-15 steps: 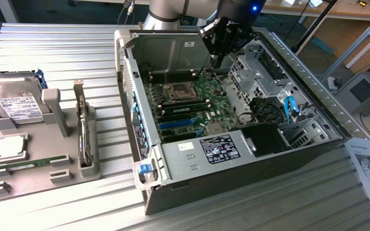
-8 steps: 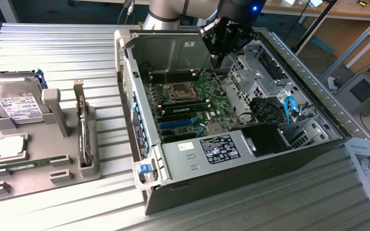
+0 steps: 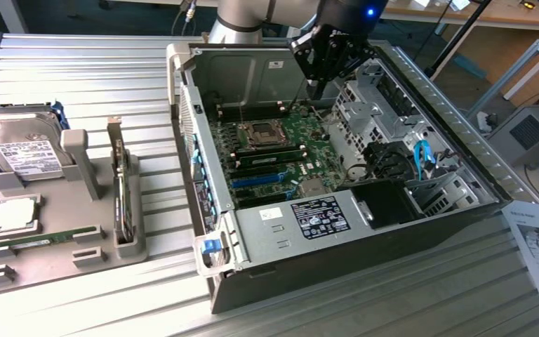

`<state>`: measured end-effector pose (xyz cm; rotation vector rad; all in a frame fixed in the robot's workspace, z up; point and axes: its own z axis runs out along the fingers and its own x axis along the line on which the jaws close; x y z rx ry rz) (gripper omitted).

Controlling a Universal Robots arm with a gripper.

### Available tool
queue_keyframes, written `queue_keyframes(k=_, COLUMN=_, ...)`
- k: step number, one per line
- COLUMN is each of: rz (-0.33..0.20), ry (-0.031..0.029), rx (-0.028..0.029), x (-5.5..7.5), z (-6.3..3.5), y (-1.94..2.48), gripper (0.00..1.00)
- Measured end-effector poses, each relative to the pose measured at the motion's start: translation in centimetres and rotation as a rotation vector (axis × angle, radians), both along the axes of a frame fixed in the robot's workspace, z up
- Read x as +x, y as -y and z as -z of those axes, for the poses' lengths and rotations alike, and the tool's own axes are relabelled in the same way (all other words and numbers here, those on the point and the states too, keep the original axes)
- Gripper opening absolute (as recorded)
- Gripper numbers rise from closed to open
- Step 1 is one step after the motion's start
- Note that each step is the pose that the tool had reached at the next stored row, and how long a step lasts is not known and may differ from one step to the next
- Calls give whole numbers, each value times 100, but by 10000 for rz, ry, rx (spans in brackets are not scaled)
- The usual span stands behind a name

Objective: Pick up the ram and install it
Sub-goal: 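Press down the ram until it locks into place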

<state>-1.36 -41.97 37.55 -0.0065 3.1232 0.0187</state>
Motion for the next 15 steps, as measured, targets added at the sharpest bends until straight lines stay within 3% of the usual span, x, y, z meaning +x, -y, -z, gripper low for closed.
queue_keyframes(k=4, rz=1, ry=-141, rx=1, x=32, z=0, y=0, gripper=11)
queue_keyframes(k=15, rz=0, ry=-144, rx=1, x=32, z=0, y=0, gripper=11)
